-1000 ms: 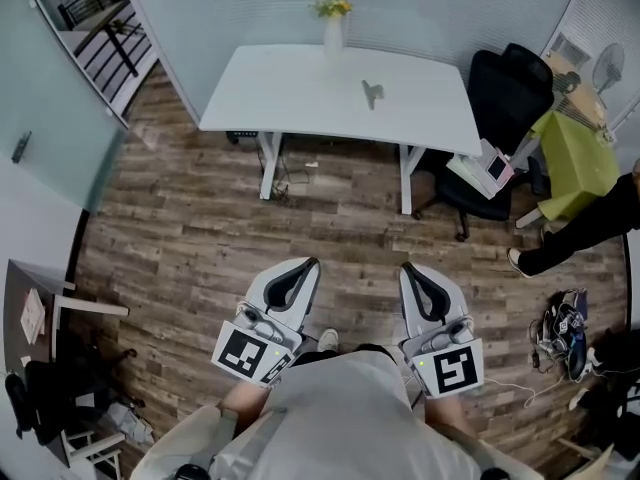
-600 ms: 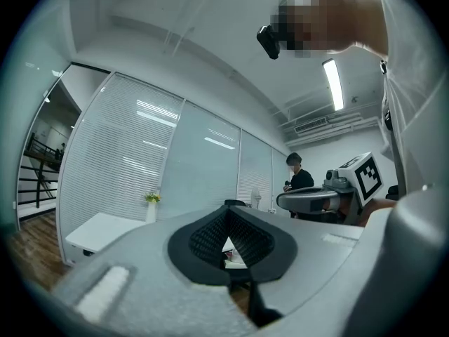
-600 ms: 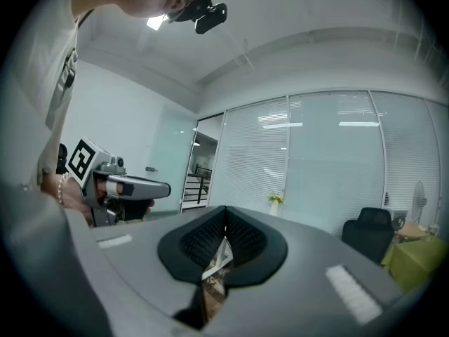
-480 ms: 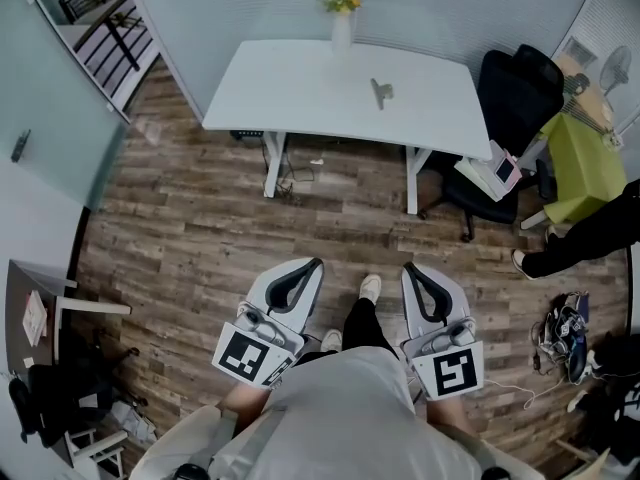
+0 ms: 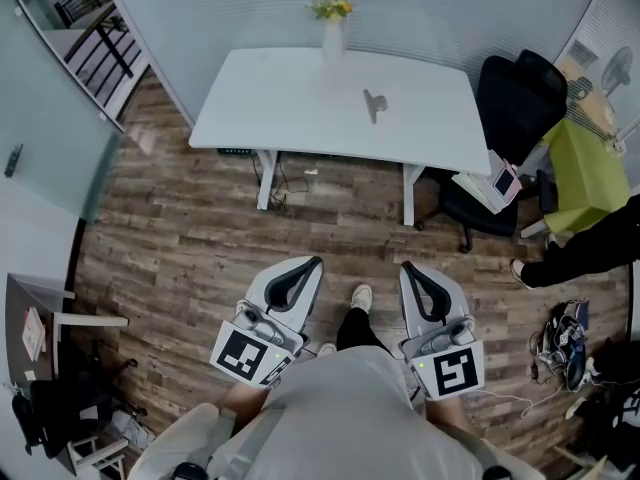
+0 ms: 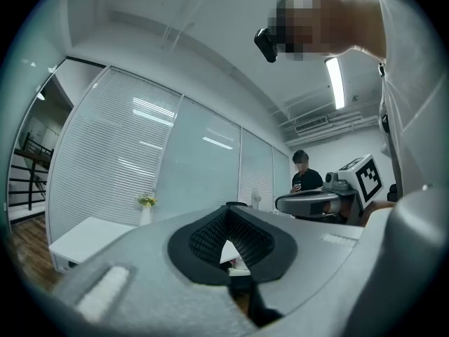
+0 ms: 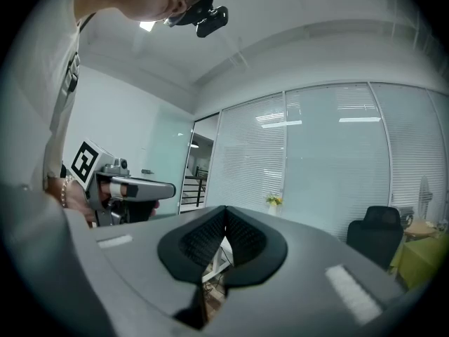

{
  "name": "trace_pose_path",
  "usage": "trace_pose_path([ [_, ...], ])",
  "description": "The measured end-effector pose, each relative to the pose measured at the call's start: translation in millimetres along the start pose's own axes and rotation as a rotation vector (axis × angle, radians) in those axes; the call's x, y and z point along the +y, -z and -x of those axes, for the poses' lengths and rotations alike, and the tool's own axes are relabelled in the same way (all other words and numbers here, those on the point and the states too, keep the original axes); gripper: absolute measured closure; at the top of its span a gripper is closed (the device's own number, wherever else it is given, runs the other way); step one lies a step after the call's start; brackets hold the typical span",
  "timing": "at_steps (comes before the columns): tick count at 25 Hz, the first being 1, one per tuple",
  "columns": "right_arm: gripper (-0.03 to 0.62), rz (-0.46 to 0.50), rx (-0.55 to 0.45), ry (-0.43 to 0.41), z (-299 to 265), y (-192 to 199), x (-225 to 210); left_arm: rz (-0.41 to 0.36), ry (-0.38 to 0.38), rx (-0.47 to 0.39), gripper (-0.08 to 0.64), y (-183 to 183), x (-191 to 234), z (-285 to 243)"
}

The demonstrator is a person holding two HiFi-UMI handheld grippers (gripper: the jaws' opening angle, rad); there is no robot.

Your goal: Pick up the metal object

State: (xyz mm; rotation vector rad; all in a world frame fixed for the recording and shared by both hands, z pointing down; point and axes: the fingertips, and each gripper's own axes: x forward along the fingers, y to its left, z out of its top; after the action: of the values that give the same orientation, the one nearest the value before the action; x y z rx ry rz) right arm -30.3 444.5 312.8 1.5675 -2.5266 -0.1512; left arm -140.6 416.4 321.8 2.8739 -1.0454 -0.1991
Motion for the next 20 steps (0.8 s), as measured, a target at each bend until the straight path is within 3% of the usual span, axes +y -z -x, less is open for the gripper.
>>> trace_pose_path([
  [20, 0.591, -0.055, 0.03, 0.033, -116.4, 26.6, -190.1, -0.003, 0.04, 0.041, 0.557, 8.5, 66.7, -221.5],
])
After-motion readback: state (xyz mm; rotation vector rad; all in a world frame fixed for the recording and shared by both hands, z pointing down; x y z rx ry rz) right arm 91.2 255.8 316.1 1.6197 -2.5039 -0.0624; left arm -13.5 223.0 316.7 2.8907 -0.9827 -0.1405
